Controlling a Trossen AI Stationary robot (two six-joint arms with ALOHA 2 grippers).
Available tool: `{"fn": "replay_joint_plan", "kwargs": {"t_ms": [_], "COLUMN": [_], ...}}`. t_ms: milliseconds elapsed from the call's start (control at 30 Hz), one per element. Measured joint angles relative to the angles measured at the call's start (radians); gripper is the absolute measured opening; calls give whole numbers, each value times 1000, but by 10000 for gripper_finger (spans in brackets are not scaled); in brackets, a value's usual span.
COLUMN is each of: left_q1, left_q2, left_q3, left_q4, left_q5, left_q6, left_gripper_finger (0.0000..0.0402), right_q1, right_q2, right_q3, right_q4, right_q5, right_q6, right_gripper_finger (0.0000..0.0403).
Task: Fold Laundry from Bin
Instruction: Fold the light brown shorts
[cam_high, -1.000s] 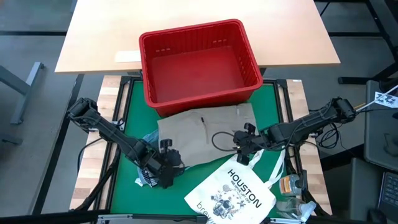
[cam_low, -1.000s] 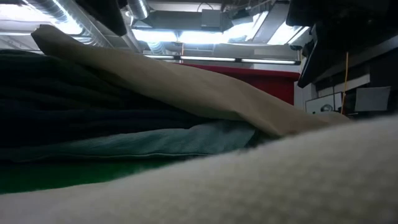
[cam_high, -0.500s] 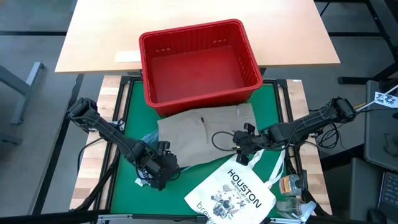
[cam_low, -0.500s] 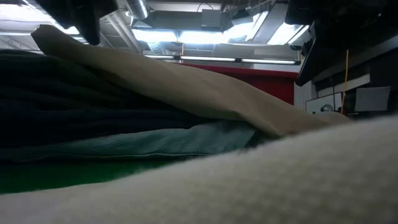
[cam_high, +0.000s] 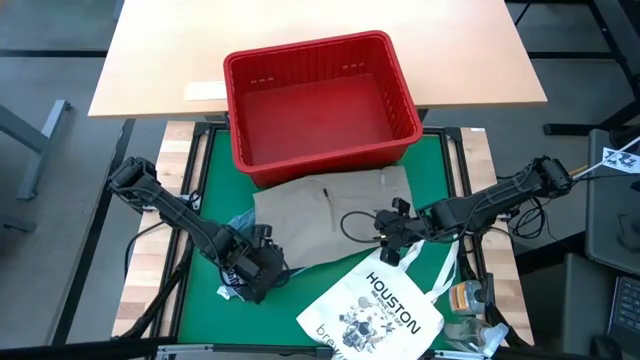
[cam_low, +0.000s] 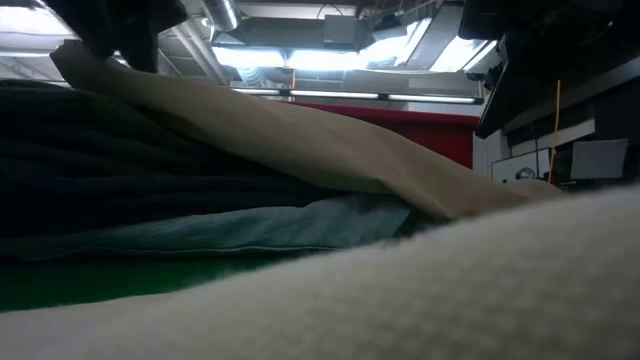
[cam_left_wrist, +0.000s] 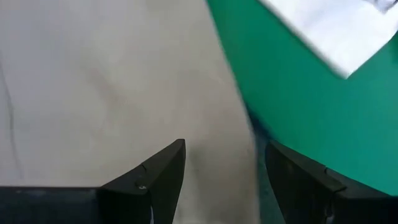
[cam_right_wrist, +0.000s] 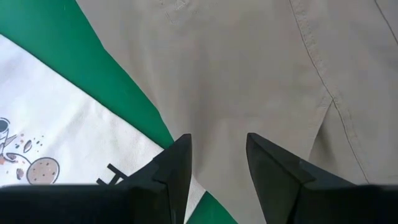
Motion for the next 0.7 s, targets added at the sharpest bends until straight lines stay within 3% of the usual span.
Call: {"fn": "replay_joint_plan", "kwargs": {"t_ms": [200, 467, 700], "left_q1": [0, 0, 0], "left_q2": [1, 2, 3], "left_q3": [0, 0, 0], "left_q4": [-117, -126, -124], "left_q5": [-7, -49, -49], "left_q6": [50, 51, 51], "left_gripper_finger": [214, 208, 135], "right_q1": [0, 0, 0], "right_q2": [0, 0, 0], "right_q3": [0, 0, 0], "right_q4": [0, 3, 9], "right_q5": [0, 0, 0], "right_q6": [0, 0, 0], "right_gripper_finger": [154, 154, 154]}}
